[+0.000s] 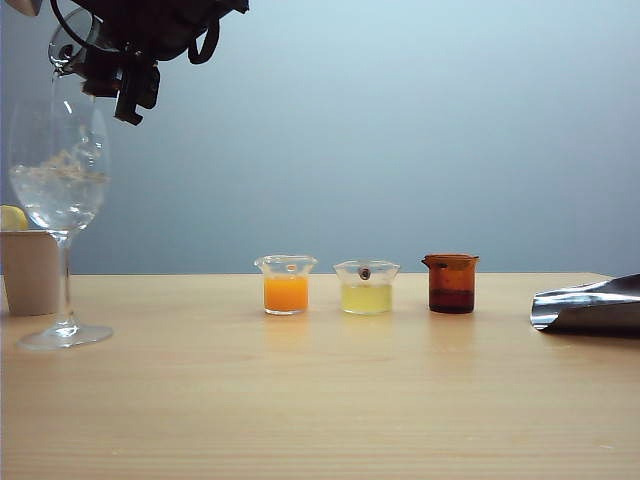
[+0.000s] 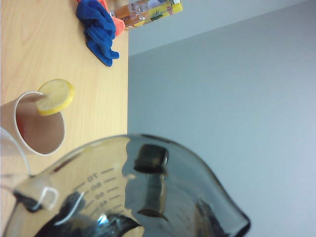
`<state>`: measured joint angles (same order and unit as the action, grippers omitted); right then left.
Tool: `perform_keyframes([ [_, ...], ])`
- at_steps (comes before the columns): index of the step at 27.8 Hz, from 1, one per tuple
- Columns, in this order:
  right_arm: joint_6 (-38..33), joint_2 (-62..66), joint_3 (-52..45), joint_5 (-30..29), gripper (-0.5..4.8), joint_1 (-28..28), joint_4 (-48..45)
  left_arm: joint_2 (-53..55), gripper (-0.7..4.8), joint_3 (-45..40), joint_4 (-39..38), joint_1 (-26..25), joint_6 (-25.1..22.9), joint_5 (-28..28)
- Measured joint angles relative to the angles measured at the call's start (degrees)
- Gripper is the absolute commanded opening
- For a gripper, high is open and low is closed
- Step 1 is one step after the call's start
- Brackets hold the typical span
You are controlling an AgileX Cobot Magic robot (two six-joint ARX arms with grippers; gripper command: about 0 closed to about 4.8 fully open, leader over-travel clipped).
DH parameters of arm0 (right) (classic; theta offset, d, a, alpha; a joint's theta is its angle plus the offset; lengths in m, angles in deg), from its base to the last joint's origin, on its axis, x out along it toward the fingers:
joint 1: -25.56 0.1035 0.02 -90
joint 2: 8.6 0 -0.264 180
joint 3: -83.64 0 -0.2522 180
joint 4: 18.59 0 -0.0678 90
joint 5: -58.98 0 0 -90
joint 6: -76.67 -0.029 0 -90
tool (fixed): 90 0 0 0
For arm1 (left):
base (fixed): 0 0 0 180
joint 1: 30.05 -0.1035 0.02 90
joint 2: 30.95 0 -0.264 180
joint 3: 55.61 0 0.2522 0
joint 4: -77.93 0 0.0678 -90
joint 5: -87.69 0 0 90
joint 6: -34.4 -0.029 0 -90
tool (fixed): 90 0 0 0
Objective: Pick up the first measuring cup from the left, pour the coconut rum inside into the goblet, and finally put the measuring cup back in its original place.
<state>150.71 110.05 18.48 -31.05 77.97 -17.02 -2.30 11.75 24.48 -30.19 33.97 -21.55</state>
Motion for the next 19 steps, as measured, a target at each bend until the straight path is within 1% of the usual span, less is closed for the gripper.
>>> perform_keyframes([
  [6,1.73,0.00,0.00,0.02,-0.01,0.00,-0.02,0.02,-0.05,0.00,0.00,0.00,0.02,0.00],
  [9,3.91,0.00,0.00,0.02,-0.01,0.02,-0.44,0.02,-0.05,0.00,0.00,0.00,0.00,0.00],
  [14,4.59,0.00,0.02,0.02,-0.01,0.02,-1.42,0.02,-0.05,0.00,0.00,0.00,0.00,0.00],
  [19,7.21,0.00,0.00,0.00,-0.01,0.02,-1.68,0.04,-0.05,0.00,0.00,0.00,0.02,0.00],
])
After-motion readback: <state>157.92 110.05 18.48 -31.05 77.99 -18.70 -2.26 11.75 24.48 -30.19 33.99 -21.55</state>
